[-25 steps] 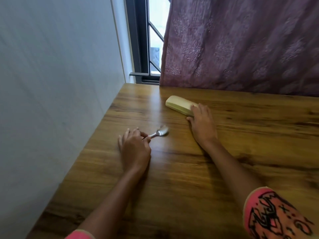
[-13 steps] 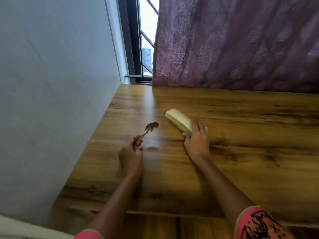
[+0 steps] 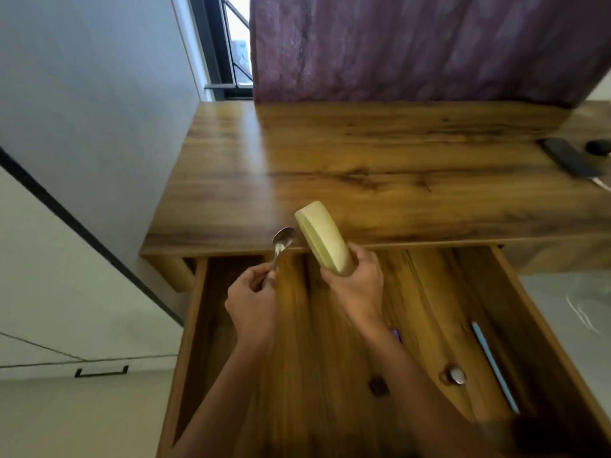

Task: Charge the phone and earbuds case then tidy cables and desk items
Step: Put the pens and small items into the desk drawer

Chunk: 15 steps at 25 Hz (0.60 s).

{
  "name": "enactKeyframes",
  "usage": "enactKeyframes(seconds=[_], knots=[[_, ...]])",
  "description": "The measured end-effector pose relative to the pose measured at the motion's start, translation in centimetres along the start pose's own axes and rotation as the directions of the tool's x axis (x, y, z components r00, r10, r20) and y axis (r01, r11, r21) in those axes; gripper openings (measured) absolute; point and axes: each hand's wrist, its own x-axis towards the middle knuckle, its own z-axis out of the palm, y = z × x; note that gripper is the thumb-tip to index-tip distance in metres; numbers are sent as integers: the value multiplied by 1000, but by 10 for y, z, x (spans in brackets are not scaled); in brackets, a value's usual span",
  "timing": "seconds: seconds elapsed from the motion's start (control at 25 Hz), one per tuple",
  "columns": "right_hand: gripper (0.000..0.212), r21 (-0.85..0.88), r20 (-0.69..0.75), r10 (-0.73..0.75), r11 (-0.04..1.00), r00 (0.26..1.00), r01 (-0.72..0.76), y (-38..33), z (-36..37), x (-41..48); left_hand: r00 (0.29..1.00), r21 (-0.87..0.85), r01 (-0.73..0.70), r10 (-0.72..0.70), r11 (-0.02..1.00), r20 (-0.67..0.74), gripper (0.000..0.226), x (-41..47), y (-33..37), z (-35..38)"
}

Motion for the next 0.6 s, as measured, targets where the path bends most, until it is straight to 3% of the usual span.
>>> enactKeyframes(seconds=[0.16,0.32,0.44,0.6], knots=[[70,-46,74,186,982,980,-183,51,-19,-78,975,102,220,-217,970,-36,23,-60,-53,-15],[73,-150,108,351,930,930,-334,86,-19,-118,936,192,350,-334,917,-111,25,-84,-86,-22],[72,-346,109,322,899,941,-267,97,-10,-130,925,247,379,-361,892,-115,24,-93,-101,-25],[72,-443,113,231,882,966,-159,101,-3,-133,948,368,316,-309,875,-78,23,-97,-113,-23]])
